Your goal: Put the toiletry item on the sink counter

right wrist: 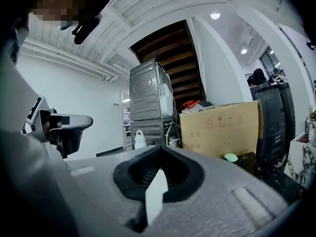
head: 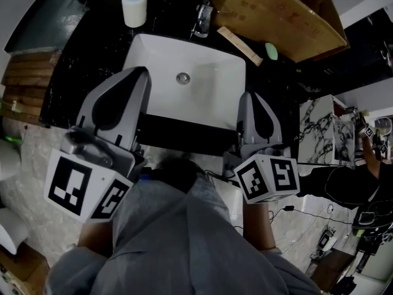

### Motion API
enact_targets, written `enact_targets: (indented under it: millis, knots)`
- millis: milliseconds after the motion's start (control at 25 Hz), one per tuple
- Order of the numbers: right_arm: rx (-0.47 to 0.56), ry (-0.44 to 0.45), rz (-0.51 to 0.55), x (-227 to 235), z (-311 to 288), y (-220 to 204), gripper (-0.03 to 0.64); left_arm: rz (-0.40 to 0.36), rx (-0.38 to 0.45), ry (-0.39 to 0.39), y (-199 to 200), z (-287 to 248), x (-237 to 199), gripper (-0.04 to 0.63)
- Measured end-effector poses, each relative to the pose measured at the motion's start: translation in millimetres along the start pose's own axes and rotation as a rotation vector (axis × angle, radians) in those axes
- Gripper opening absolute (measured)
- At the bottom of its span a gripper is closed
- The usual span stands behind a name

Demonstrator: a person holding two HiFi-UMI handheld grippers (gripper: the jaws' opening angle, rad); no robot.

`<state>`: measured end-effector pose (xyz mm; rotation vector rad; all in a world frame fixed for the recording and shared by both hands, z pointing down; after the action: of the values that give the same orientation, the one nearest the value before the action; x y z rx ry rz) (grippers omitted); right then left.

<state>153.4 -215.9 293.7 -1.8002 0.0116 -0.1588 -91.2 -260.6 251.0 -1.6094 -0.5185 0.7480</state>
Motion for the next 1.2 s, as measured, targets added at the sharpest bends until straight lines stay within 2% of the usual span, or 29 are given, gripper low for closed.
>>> enact_targets:
  millis: [1200]
  knots:
    - [-0.012,0.0,-0.009,4.2,1.2,-2.7,-0.003,-0.007,-0.005,-0.005,0.3,-2.8,4.7,0.003]
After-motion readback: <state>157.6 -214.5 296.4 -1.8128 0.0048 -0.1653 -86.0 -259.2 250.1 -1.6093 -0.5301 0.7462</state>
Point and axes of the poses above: the fingertips, and each gripper's own axes: z backward along the fingers, x to its right, y out of its top, the point moved 7 cm from there along z, backward along the fingers, and after that the axes turned 8 degrees about -x, right-handed, at the moved point
